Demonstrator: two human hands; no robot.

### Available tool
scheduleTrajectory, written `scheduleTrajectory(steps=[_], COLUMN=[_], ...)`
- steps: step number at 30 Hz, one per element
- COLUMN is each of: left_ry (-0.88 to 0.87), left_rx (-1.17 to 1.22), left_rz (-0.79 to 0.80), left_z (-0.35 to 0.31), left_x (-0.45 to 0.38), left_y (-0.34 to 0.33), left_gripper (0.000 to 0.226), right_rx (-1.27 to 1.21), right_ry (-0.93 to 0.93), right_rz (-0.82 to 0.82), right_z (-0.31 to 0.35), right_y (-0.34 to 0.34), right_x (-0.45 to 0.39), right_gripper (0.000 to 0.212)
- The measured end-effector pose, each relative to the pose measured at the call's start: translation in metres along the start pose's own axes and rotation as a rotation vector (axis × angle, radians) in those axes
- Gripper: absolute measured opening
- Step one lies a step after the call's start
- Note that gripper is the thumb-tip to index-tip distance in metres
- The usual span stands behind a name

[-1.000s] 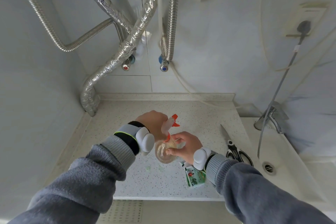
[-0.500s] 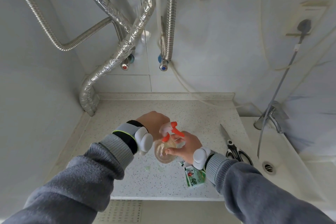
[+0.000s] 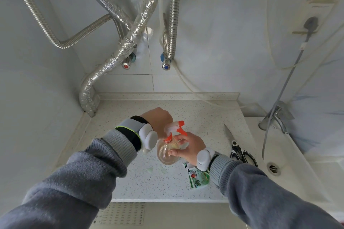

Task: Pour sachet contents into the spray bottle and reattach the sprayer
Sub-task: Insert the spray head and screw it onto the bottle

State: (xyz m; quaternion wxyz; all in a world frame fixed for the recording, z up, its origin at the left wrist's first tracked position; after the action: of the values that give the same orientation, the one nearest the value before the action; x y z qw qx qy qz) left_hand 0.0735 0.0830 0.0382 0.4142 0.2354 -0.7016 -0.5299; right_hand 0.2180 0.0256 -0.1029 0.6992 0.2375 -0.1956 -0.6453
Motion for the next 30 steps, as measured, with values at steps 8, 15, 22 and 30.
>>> scheduleTrajectory(steps=[8, 15, 22, 30], left_ry=[-0.035, -0.075, 0.074, 0.246], left_rx=[0.058, 0.021, 0.22, 0.106], left_rz=[0.044, 0.042, -0.084, -0.092], left_z=[-0.001, -0.001, 0.018, -0.008], left_x=[0.002, 0.004, 0.01, 0.004], left_y=[-0.003, -0.008, 0.008, 0.005], left_gripper=[0.018, 0.03, 0.058, 0.045], right_rx=[0.037, 0.045, 0.115, 0.271], right_ry=[0.022, 0.016, 0.045, 0.146], right_rz=[0.01, 0.005, 0.033, 0.084], right_z=[0.003, 0.004, 0.008, 0.019], right_y=[0.002, 0.001, 0.002, 0.009], right_x=[0.0, -0.002, -0.002, -0.005], right_gripper=[0.054, 0.054, 0.058, 0.053])
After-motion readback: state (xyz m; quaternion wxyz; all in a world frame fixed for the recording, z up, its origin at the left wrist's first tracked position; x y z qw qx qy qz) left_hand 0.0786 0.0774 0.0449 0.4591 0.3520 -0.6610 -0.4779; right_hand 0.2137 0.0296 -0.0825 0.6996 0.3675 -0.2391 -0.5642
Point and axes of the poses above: each hand's wrist, its own x-axis away from the middle knuckle, its own y-axis out of the back of the hand, z = x × y, the point moved 2 cm from there along -x, towards the middle knuckle, and after that the axes turned 6 degrees about y, right-handed, at the moved point
